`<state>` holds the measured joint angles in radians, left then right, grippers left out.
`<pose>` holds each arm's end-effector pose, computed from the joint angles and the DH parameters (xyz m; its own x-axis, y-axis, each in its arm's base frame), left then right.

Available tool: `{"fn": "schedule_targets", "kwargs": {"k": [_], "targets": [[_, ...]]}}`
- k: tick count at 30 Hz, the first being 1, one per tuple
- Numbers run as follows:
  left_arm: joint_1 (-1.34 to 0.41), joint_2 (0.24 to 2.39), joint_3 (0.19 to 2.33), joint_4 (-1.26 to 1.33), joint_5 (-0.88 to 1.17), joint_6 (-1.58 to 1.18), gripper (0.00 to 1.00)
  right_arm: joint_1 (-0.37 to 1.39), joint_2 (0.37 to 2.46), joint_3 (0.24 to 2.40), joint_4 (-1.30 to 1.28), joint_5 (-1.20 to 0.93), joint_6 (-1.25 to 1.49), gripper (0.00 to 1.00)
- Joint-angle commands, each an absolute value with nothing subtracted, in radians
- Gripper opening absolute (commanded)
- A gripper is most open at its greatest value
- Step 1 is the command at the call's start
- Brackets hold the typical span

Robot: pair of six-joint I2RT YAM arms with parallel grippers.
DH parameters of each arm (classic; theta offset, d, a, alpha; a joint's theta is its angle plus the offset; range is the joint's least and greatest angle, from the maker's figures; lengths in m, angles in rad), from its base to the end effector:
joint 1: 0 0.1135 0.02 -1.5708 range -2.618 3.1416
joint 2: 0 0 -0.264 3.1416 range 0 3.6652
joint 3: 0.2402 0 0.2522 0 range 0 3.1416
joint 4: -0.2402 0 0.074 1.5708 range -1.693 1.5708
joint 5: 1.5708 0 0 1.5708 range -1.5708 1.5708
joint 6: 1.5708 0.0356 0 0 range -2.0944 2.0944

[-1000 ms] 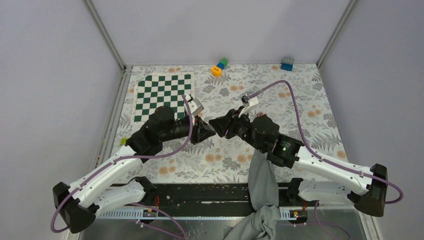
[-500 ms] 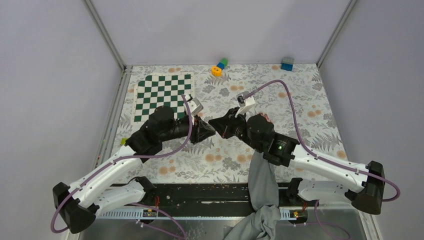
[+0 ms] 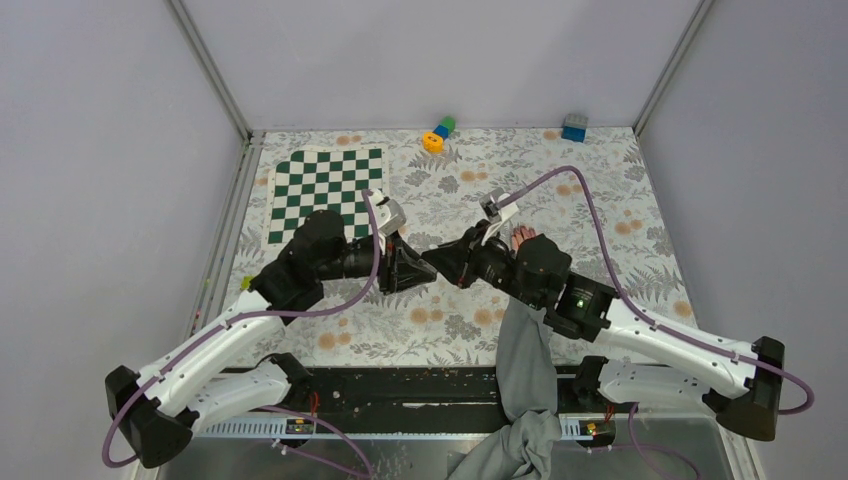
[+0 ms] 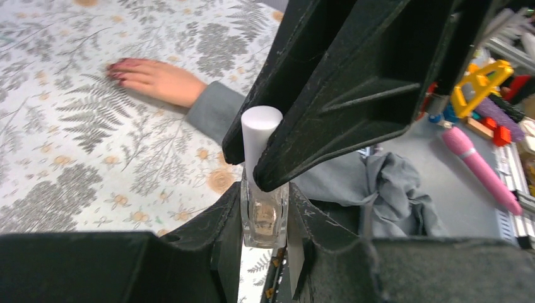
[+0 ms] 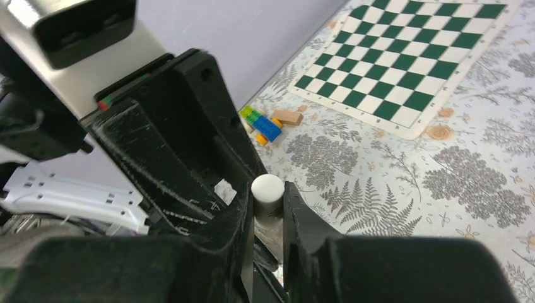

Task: Paint the nails
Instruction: Unscrew the nail polish bottle.

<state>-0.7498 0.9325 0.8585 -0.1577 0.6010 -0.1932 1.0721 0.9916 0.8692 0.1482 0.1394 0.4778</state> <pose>0.1414 -0.1592 0.3435 -0.3502 0.1097 -0.9302 0.9146 0.2543 -0.3143 0.1168 0.2042 0.3669 -0.3584 0.2940 -0.8861 -0.7190 0.5185 0.4629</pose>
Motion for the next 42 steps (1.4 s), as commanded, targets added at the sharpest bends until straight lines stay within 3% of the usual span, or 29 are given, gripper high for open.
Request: {"fn": "schedule_targets", "kwargs": {"k": [1, 16, 21, 22, 26, 30, 32, 42], "targets": [[-0.758, 0.928, 0.897, -0.005, 0.85, -0.239, 0.0, 1.078, 0.965, 0.853, 0.277, -0.062, 0.439, 0.0], [-0.76, 0.899, 0.857, 0.207, 1.119, -0.326, 0.0, 1.056, 0.91, 0.803, 0.456, -0.522, 0.403, 0.0], [-0.76, 0.895, 0.854, 0.21, 1.111, -0.327, 0.0, 1.055, 0.913, 0.807, 0.463, -0.537, 0.411, 0.0], [-0.76, 0.895, 0.853, 0.211, 1.11, -0.326, 0.0, 1.057, 0.91, 0.803, 0.46, -0.514, 0.413, 0.02], [-0.76, 0.891, 0.85, 0.209, 1.091, -0.321, 0.0, 1.056, 0.883, 0.77, 0.453, -0.396, 0.418, 0.26], [-0.761, 0.893, 0.851, 0.186, 1.072, -0.302, 0.0, 1.056, 0.849, 0.743, 0.449, -0.323, 0.412, 0.64], [-0.76, 0.892, 0.854, 0.174, 1.062, -0.293, 0.0, 1.057, 0.836, 0.738, 0.431, -0.292, 0.403, 0.75], [-0.759, 0.873, 0.879, 0.003, 0.789, -0.169, 0.0, 1.055, 0.738, 0.681, 0.372, 0.028, 0.427, 0.85]]}}
